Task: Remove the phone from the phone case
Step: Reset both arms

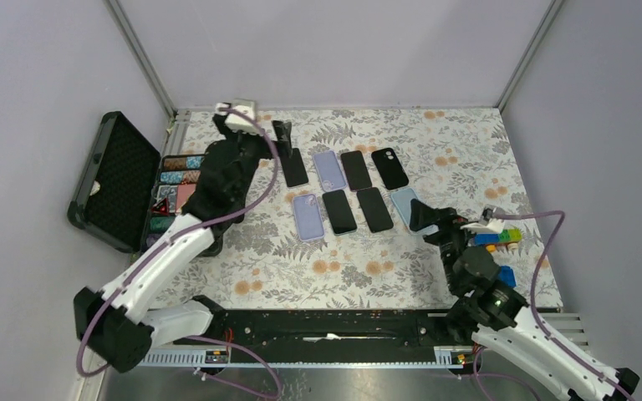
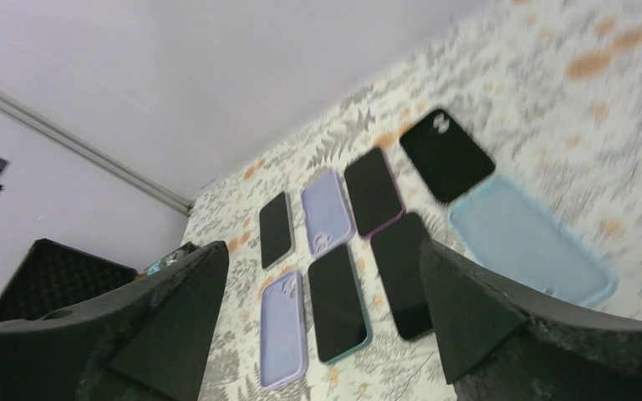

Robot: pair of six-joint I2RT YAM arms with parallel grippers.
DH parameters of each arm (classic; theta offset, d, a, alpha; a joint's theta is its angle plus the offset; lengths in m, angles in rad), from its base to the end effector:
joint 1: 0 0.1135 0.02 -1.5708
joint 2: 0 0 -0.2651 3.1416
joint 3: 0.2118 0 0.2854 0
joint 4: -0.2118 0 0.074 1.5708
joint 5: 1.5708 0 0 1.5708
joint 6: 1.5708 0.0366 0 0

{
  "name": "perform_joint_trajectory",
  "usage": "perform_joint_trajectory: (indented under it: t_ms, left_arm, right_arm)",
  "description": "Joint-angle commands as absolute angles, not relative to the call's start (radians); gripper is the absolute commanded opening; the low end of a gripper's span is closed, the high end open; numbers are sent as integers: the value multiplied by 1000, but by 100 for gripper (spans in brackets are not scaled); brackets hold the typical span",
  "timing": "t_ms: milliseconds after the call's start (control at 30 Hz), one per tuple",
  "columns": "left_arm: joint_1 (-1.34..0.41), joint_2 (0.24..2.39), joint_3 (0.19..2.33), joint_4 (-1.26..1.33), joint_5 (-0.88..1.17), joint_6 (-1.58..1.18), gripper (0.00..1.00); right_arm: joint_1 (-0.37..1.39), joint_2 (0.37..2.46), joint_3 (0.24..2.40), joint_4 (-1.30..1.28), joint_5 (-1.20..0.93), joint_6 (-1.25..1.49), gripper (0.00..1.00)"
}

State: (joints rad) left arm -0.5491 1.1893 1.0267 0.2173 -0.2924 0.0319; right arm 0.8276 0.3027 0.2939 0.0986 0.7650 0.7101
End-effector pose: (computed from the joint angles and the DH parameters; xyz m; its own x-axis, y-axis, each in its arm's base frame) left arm 0.2744 -0.1555 0.3795 0.0547 0.0023 -0.9985 0.2527 0.9674 0.0161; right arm 0.1178 0.0907 0.2591 0.0040 0.6994 -0.7147 -0.0884 0.7122 0.6964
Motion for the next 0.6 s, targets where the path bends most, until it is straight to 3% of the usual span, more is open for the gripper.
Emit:
perform_joint_trajectory:
  t_ms: [0, 167, 333, 567]
  left_arm:
    - [-547, 1039, 987, 174, -232, -270, 99]
    - [-547, 894, 1113, -234, -463, -532, 99]
    - [-554, 702, 1099, -324, -422, -542, 99]
    - [-555, 476, 1040, -444, -479, -523, 99]
  right_arm:
    - [816, 295, 483, -6, 779, 354, 96]
    - [816, 278, 652, -170, 759, 191, 100]
    - [816, 222, 773, -222, 833, 138, 100]
    - [816, 75, 776, -190, 928, 81, 98]
